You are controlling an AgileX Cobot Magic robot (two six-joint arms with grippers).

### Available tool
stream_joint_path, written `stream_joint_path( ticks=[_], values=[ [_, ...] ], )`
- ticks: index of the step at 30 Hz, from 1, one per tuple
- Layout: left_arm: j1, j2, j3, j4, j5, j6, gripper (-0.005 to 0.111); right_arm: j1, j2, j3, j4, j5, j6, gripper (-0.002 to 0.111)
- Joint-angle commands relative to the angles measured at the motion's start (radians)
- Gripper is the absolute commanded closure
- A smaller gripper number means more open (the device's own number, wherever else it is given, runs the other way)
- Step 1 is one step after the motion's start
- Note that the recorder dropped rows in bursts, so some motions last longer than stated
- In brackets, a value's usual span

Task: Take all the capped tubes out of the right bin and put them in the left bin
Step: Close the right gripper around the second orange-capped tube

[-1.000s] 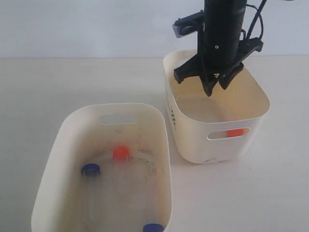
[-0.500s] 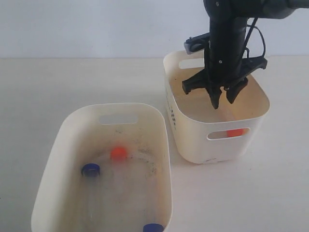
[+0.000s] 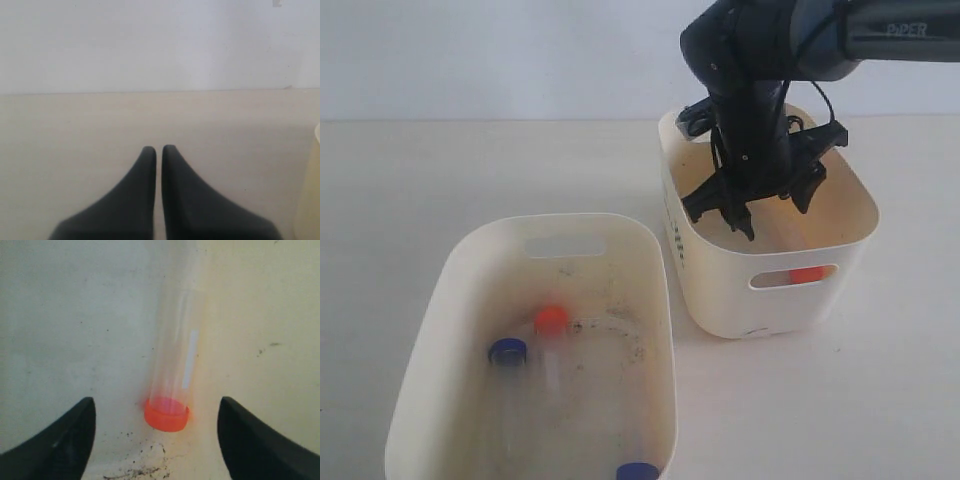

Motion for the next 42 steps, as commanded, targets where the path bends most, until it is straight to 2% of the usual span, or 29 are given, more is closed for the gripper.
stream_joint_path(
  ticks=[1, 24, 26, 31, 33, 37, 42],
  values=[
    [0.0, 0.0, -0.004, -0.006, -0.006, -0.01, 0.102, 0.0, 0.014, -0.008, -0.015, 0.003, 0.018, 0.037],
    [0.0, 0.0, -0.004, -0.006, -0.006, -0.01, 0.102, 0.0, 0.093, -0.008, -0.029, 0.003, 0.082, 0.037],
    [0.0, 0.0, -0.004, -0.006, -0.006, -0.01, 0.102, 0.0, 0.094, -0.008, -0.029, 0.003, 0.085, 0.041],
    [0.0, 0.0, -0.004, -0.006, -0.006, -0.01, 0.102, 0.0, 0.094, -0.008, -0.031, 0.003, 0.09, 0.06],
    [0.0, 0.0, -0.004, -0.006, -0.006, -0.01, 0.102, 0.0, 0.094, -0.008, -0.046, 0.003, 0.104, 0.057],
    [0.0, 0.0, -0.004, -0.006, -0.006, -0.01, 0.102, 0.0, 0.094, -0.008, -0.077, 0.003, 0.106, 0.043],
    [0.0, 0.0, -0.004, -0.006, -0.006, -0.01, 0.102, 0.0, 0.102, -0.008, -0.067, 0.003, 0.102, 0.041]
  ],
)
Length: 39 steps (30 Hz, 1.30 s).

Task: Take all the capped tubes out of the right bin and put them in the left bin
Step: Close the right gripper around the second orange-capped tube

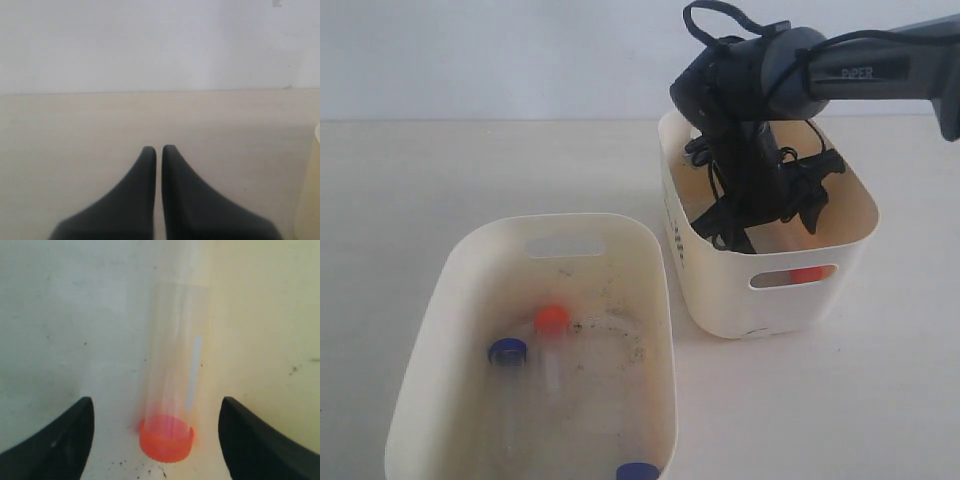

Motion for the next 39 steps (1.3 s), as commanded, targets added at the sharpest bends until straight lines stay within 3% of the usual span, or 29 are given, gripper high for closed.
stream_joint_path(
  ticks=[1, 11, 17, 31, 39],
  values=[
    [0.0, 0.0, -0.004, -0.006, -0.006, -0.01, 0.102, 0.0, 0.012, -0.008, 0.004, 0.003, 0.001, 0.041],
    [0.0, 0.0, -0.004, -0.006, -0.006, -0.01, 0.102, -0.003, 0.034, -0.008, 0.015, 0.003, 0.005, 0.042],
    [0.0, 0.0, -0.004, -0.006, -0.006, -0.01, 0.102, -0.022, 0.034, -0.008, 0.02, 0.003, 0.005, 0.06],
    [0.0, 0.0, -0.004, -0.006, -0.006, -0.01, 0.102, -0.031, 0.034, -0.008, 0.012, 0.003, -0.003, 0.046],
    [0.0, 0.0, -0.004, -0.006, -0.006, -0.01, 0.102, -0.031, 0.036, 0.016, 0.019, 0.003, 0.0, 0.046]
  ],
)
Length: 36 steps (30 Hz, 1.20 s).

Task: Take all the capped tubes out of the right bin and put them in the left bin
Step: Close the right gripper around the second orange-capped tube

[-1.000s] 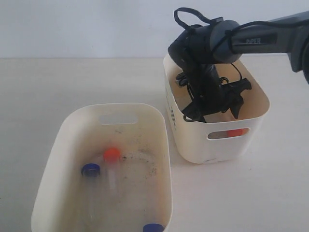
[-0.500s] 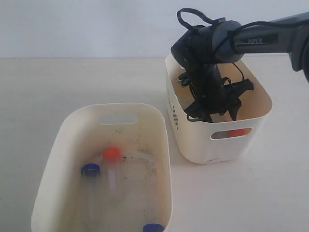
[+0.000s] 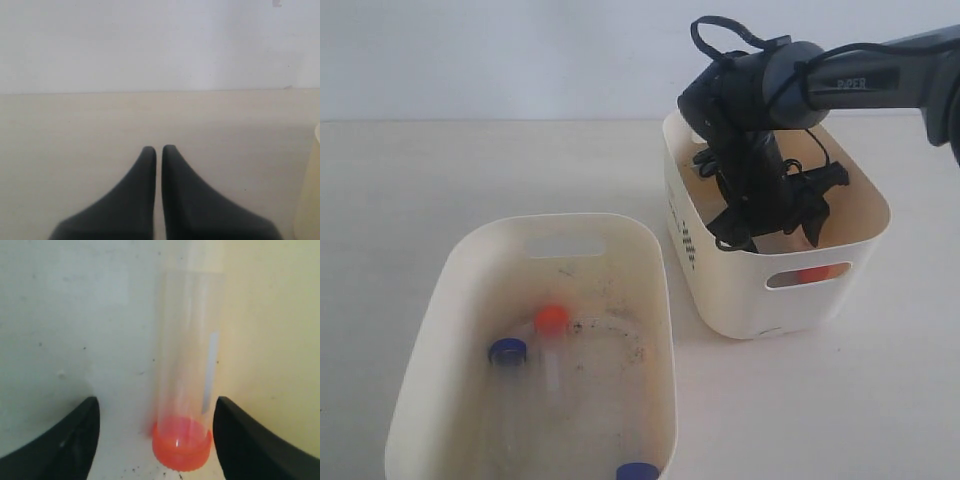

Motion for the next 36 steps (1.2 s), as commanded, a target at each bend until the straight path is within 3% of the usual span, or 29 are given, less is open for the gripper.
stream_joint_path(
  ticks=[1, 17, 19, 25, 36],
  values=[
    [0.0, 0.0, -0.004, -0.006, -0.006, -0.01, 0.102, -0.009, 0.004, 0.028, -0.001, 0.005, 0.007, 0.046],
    [0.0, 0.0, -0.004, -0.006, -0.006, -0.01, 0.102, -0.009, 0.058, 0.03, 0.018, 0.005, 0.014, 0.048],
    [0.0, 0.0, -0.004, -0.006, -0.006, -0.01, 0.102, -0.009, 0.058, 0.03, 0.018, 0.005, 0.014, 0.057],
    [0.0, 0.0, -0.004, -0.006, -0.006, -0.01, 0.102, -0.009, 0.058, 0.03, 0.017, 0.005, 0.008, 0.108],
    [0.0, 0.0, -0.004, -0.006, -0.006, -0.01, 0.102, -0.009, 0.034, 0.03, 0.01, 0.005, 0.01, 0.108]
  ],
)
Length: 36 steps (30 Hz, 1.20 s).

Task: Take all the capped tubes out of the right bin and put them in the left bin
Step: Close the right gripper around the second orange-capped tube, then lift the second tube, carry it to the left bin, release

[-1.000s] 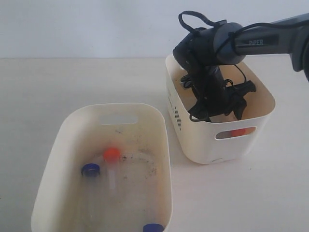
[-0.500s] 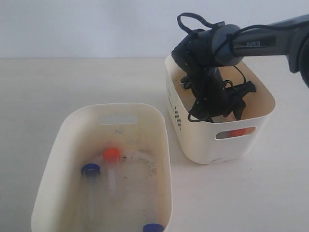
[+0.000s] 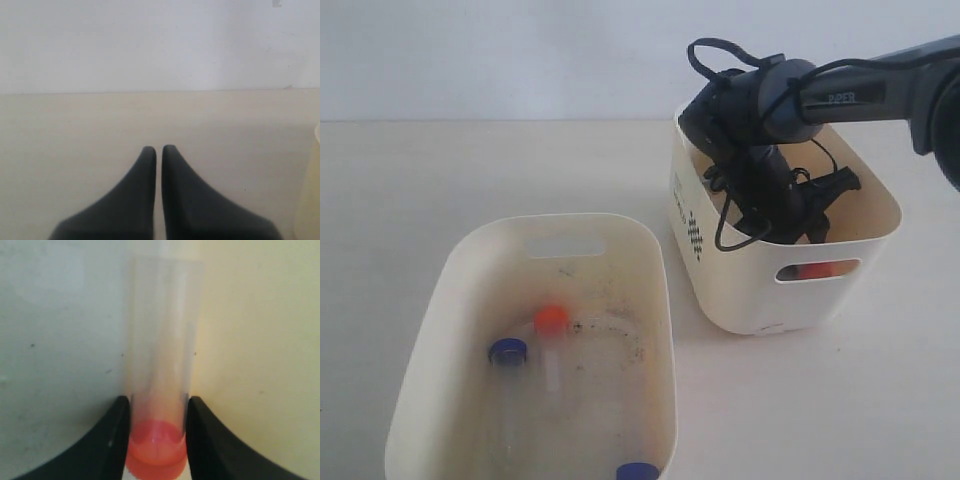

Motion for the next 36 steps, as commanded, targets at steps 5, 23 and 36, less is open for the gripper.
stream_joint_path(
  ticks=[5, 23, 36],
  values=[
    [0.0, 0.0, -0.004, -0.006, -0.006, -0.01, 0.102, -0.005, -0.042, 0.013, 0.042, -0.033, 0.021, 0.108],
    [0.0, 0.0, -0.004, -0.006, -0.006, -0.01, 0.102, -0.005, -0.368, 0.013, 0.051, -0.041, 0.035, 0.108],
    [0.0, 0.0, -0.004, -0.006, -0.006, -0.01, 0.102, 0.032, -0.736, 0.013, 0.596, -0.089, -0.254, 0.108]
  ],
)
